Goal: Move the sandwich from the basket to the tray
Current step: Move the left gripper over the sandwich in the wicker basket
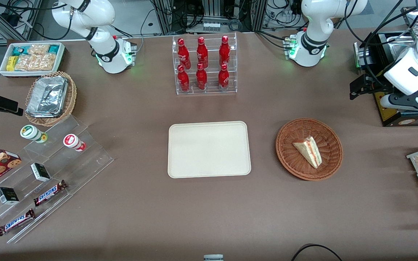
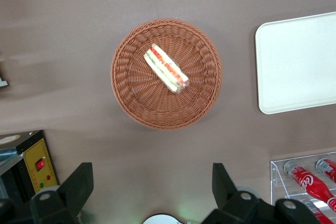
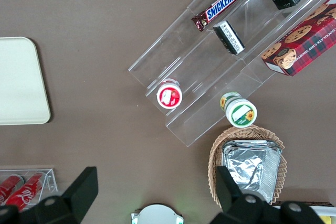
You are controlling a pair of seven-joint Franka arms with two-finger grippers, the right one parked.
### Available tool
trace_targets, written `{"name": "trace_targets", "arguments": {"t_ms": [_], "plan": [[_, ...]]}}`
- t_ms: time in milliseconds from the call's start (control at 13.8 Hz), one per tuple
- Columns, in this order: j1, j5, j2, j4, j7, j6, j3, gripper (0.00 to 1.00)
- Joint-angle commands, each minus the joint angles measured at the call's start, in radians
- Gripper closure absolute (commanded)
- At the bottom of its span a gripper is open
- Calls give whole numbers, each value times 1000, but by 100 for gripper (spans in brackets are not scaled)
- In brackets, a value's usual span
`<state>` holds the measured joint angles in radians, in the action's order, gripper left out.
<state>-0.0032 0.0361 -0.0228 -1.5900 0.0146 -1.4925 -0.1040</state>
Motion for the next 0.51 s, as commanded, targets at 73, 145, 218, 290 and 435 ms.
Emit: {"name": "trace_targets", "arguments": {"t_ms": [73,145,218,290,435], "plan": [[8,5,7,-10,18,-20,-3,0],[6,5,7,-43,19,-29,-5,0],[5,5,15,-66,22,-43,-5,0],[5,5,17,-94,25,-64,-5,0],[5,4,3,-207,25,-190,-5,0]]}}
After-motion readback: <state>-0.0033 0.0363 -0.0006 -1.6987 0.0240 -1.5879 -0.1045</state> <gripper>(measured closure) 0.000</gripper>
